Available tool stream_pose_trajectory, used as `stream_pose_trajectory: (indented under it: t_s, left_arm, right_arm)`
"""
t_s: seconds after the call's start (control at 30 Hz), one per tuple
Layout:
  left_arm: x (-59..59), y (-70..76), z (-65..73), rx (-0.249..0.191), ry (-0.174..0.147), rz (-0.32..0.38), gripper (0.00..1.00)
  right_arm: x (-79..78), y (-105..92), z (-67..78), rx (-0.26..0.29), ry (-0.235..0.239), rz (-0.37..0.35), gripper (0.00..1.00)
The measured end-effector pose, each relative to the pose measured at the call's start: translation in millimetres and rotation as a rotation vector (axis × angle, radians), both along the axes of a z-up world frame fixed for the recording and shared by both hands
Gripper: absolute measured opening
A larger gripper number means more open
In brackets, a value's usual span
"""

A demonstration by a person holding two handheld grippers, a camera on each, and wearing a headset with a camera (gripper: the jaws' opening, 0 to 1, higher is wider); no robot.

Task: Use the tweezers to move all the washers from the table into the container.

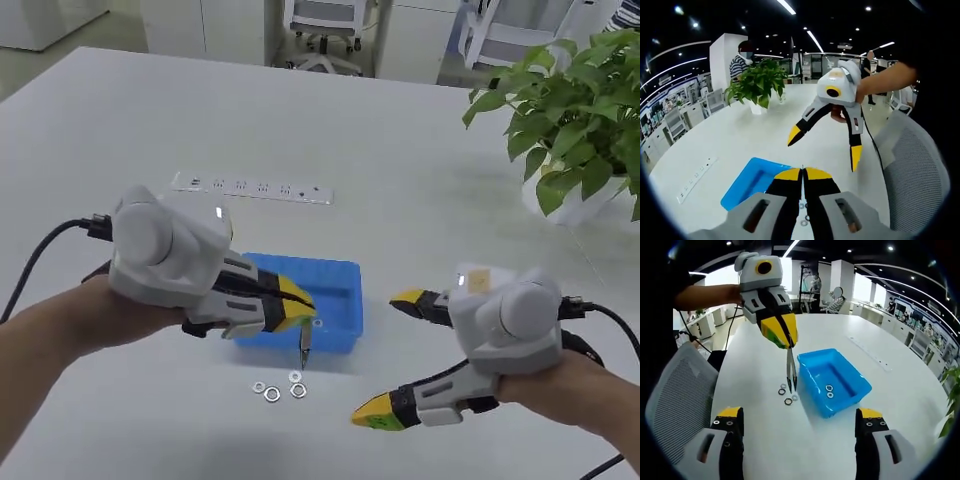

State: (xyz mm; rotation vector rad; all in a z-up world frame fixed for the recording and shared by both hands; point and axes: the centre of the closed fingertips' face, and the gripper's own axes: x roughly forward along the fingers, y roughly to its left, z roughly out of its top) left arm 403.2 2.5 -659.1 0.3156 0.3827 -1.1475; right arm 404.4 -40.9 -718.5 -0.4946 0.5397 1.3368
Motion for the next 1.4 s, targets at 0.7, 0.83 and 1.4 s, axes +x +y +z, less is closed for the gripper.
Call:
stream_pose_trajectory:
  t_s: [0.7,0.83,1.4]
  left_arm:
    - [-9.9,-0.9,-20.5,0.001,0.022,-0.006,0.05]
    - [-11.1,-1.3,-23.6,0.002,0.025,-0.009,0.05]
    - [-13.6,-2.3,-34.9,0.008,0.034,-0.016,0.05]
  right_arm:
    - [-12.9,2.9,-11.0,-0.018,0.022,0.022,1.0]
    - [-13.3,3.1,-12.2,-0.021,0.024,0.023,1.0]
    - [-17.2,2.7,-17.7,-0.028,0.031,0.035,0.99]
